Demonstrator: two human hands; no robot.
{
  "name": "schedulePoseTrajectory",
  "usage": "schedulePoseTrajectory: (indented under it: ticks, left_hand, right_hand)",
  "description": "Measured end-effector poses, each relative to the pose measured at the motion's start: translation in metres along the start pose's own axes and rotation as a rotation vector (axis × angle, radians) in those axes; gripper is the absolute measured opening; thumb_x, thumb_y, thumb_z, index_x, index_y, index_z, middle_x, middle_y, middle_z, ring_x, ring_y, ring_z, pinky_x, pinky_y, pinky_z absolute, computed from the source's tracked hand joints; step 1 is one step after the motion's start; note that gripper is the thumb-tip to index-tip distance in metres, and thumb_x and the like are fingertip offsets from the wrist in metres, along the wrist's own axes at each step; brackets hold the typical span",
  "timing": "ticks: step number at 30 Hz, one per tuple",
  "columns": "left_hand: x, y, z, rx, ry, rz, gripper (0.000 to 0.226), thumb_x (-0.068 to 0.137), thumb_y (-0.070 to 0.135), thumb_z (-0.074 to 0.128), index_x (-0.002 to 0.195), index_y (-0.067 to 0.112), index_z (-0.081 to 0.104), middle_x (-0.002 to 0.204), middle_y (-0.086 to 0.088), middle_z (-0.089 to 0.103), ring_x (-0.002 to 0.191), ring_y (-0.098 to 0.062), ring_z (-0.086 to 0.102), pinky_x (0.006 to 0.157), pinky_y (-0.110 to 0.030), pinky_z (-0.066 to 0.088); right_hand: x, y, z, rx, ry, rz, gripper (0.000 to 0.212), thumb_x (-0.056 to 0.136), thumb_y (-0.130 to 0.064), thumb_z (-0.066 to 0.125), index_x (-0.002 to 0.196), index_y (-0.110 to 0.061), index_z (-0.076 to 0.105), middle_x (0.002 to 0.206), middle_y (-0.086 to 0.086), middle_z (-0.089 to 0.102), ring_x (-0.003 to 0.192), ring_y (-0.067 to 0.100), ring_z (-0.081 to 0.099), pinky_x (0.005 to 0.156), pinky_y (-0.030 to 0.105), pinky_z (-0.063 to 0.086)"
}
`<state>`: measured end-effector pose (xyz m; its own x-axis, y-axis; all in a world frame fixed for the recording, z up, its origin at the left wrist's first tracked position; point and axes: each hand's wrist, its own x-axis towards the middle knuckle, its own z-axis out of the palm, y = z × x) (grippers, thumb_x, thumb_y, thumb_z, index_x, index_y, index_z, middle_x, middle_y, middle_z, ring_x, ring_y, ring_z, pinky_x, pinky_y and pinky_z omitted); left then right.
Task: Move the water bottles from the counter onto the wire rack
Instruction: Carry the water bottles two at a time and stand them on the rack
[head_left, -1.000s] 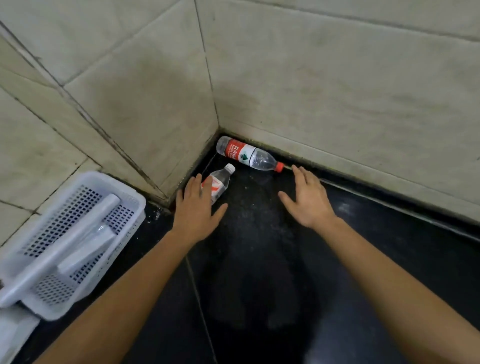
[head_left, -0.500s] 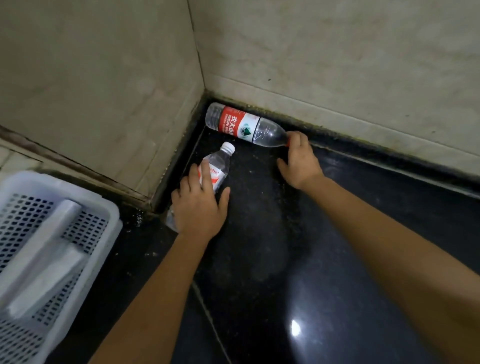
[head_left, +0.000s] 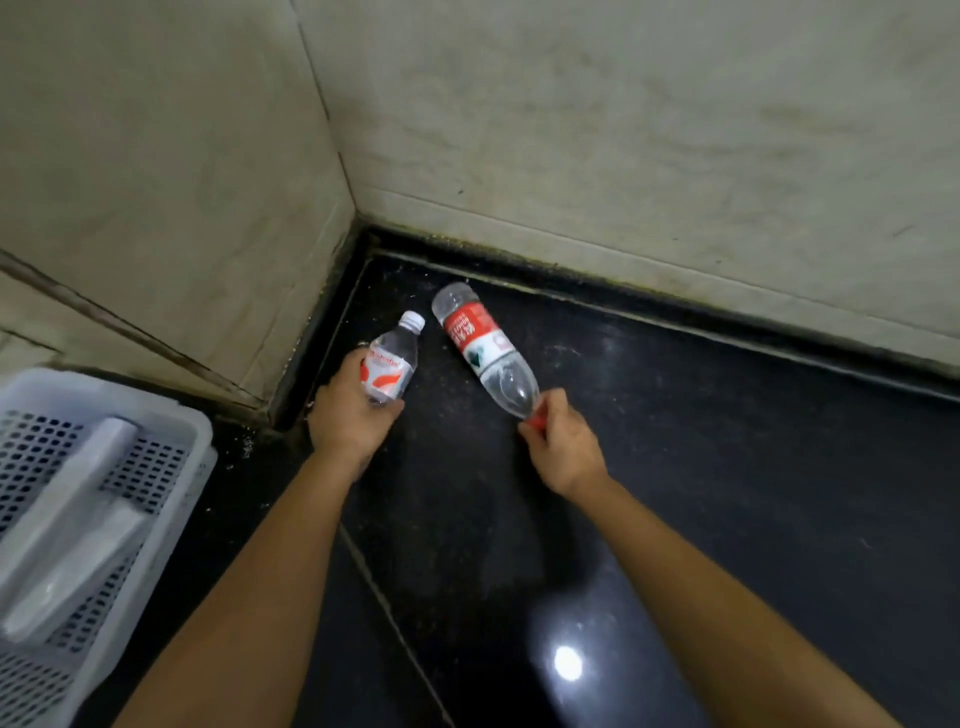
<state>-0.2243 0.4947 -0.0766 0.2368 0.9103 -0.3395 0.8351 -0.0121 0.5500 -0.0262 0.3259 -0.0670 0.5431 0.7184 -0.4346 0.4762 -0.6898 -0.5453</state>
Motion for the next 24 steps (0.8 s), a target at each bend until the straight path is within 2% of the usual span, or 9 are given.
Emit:
schedulePoseTrajectory:
  ticks: [4, 9, 14, 17, 18, 20, 22, 24]
  left_hand:
    - [-0.052, 0.014, 0.018, -0.113, 0.003, -0.079, 0.077, 0.071, 0.031, 0.089, 0.137, 0.017, 0.053, 0.125, -0.011, 0.068, 0.114, -0.033, 0.064, 0.096, -0.041, 0.050]
    - [-0.116, 0.033, 0.045, -0.046, -0.055, -0.069, 0.069, 0.070, 0.031, 0.089, 0.129, 0.017, 0.056, 0.122, -0.009, 0.068, 0.112, -0.031, 0.065, 0.092, -0.042, 0.051]
    - [-0.161, 0.039, 0.066, -0.086, -0.184, -0.066, 0.061, 0.065, 0.041, 0.090, 0.116, 0.020, 0.063, 0.112, -0.005, 0.068, 0.100, -0.025, 0.067, 0.089, -0.039, 0.055]
    - [-0.174, 0.028, 0.077, -0.180, -0.252, -0.087, 0.060, 0.057, 0.060, 0.085, 0.107, 0.030, 0.070, 0.115, -0.008, 0.065, 0.092, -0.019, 0.070, 0.088, -0.041, 0.060]
    - [-0.178, 0.027, 0.079, -0.245, -0.273, -0.106, 0.060, 0.057, 0.060, 0.084, 0.107, 0.030, 0.071, 0.115, -0.009, 0.067, 0.091, -0.019, 0.072, 0.086, -0.041, 0.061]
    - [-0.188, 0.032, 0.074, -0.336, -0.269, -0.134, 0.057, 0.073, 0.043, 0.084, 0.124, 0.024, 0.066, 0.116, -0.009, 0.069, 0.096, -0.022, 0.071, 0.086, -0.039, 0.059]
    - [-0.190, 0.032, 0.066, -0.345, -0.173, -0.124, 0.063, 0.088, 0.026, 0.076, 0.145, 0.018, 0.050, 0.120, -0.009, 0.065, 0.108, -0.026, 0.066, 0.092, -0.039, 0.053]
    - [-0.186, 0.025, 0.059, -0.290, -0.090, -0.057, 0.048, 0.095, 0.019, 0.067, 0.141, 0.019, 0.055, 0.122, -0.008, 0.066, 0.112, -0.026, 0.064, 0.093, -0.036, 0.049]
  right_hand:
    - [-0.067, 0.044, -0.013, 0.248, 0.131, 0.177, 0.029, 0.094, -0.023, 0.069, 0.105, -0.026, 0.042, 0.106, 0.000, 0.064, 0.095, 0.022, 0.062, 0.077, 0.027, 0.039]
    - [-0.130, 0.068, -0.039, 0.364, 0.455, 0.116, 0.026, 0.095, -0.022, 0.068, 0.118, -0.023, 0.055, 0.114, -0.002, 0.059, 0.102, 0.020, 0.060, 0.085, 0.031, 0.045]
    - [-0.158, 0.063, -0.080, 0.172, 0.660, -0.139, 0.031, 0.100, -0.026, 0.061, 0.130, -0.017, 0.058, 0.108, -0.005, 0.049, 0.101, 0.014, 0.047, 0.088, 0.029, 0.040]
    - [-0.166, 0.070, -0.093, 0.019, 0.671, -0.234, 0.035, 0.101, -0.031, 0.055, 0.134, -0.019, 0.058, 0.105, 0.000, 0.046, 0.099, 0.020, 0.045, 0.090, 0.032, 0.041]
    - [-0.168, 0.076, -0.096, 0.011, 0.657, -0.242, 0.037, 0.101, -0.035, 0.052, 0.135, -0.021, 0.058, 0.105, -0.002, 0.043, 0.099, 0.020, 0.044, 0.091, 0.033, 0.041]
    - [-0.171, 0.088, -0.102, 0.070, 0.646, -0.229, 0.039, 0.101, -0.038, 0.051, 0.138, -0.024, 0.057, 0.108, -0.003, 0.041, 0.103, 0.019, 0.044, 0.092, 0.034, 0.042]
    - [-0.169, 0.099, -0.109, 0.226, 0.647, -0.169, 0.040, 0.101, -0.036, 0.056, 0.140, -0.028, 0.056, 0.112, -0.003, 0.043, 0.110, 0.020, 0.047, 0.095, 0.033, 0.042]
    - [-0.166, 0.108, -0.117, 0.318, 0.663, -0.107, 0.043, 0.101, -0.035, 0.058, 0.143, -0.029, 0.054, 0.114, -0.004, 0.044, 0.114, 0.022, 0.050, 0.097, 0.032, 0.042]
